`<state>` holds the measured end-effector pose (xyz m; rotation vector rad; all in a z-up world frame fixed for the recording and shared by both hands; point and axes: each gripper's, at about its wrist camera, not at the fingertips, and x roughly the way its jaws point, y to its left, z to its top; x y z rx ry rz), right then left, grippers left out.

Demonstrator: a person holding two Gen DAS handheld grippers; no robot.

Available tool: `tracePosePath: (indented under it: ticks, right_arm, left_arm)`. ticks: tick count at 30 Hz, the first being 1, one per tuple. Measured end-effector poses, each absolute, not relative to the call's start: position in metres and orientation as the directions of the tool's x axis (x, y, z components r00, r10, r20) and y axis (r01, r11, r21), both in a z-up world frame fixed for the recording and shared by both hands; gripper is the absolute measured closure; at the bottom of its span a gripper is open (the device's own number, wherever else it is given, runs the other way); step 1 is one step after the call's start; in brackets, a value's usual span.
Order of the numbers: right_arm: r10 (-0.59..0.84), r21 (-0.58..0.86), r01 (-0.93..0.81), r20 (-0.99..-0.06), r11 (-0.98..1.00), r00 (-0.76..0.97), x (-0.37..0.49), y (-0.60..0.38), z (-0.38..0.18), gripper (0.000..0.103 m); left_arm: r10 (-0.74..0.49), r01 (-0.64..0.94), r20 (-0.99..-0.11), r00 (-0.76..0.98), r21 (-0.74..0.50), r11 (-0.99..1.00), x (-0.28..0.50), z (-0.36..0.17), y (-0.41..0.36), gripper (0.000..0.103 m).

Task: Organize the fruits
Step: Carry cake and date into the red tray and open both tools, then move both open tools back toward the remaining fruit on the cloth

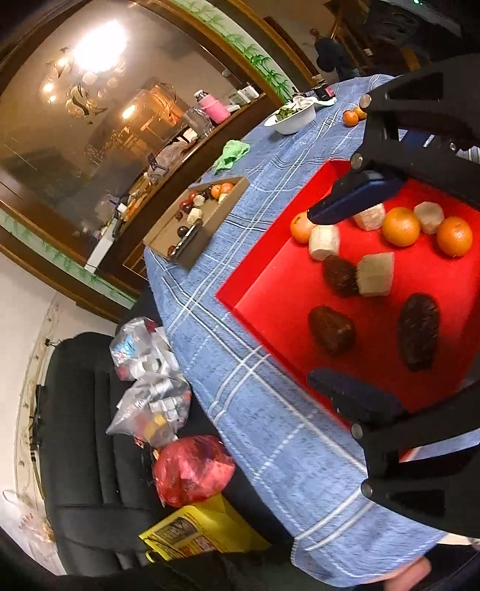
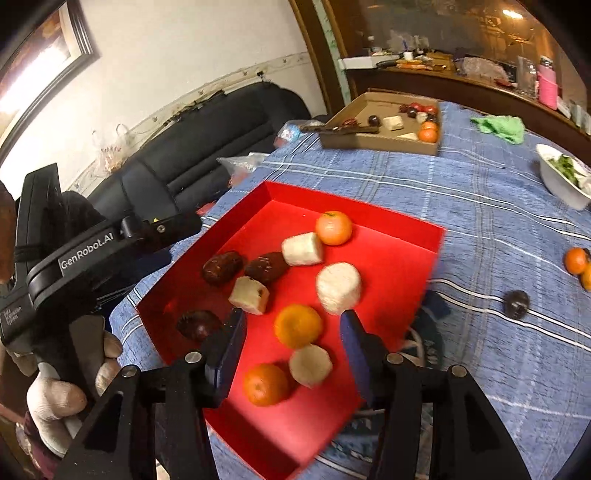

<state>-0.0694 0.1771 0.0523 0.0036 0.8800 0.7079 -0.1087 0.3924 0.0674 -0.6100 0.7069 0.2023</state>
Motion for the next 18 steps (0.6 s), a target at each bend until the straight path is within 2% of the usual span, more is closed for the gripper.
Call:
tracePosePath:
  ticks: [12,18]
  right_arm:
    - [0.571,0.345,-0.48,-0.66,0.807,0.487,-0.075,0.098,0.054,0.04]
    - [0.514,0.322,-0.41,-0.651,0.853,0.558,-0.08,0.037,0.056,0.04]
  left_arm:
    - [-0.145,-0.198,-0.639,0.755,-0.433,0.88,-0.112,0.088,0.305,0.024]
    - [-0.214,-0.121,-0.654,0.726,-0.428,0.896,-0.109,0.094,0.262,0.024]
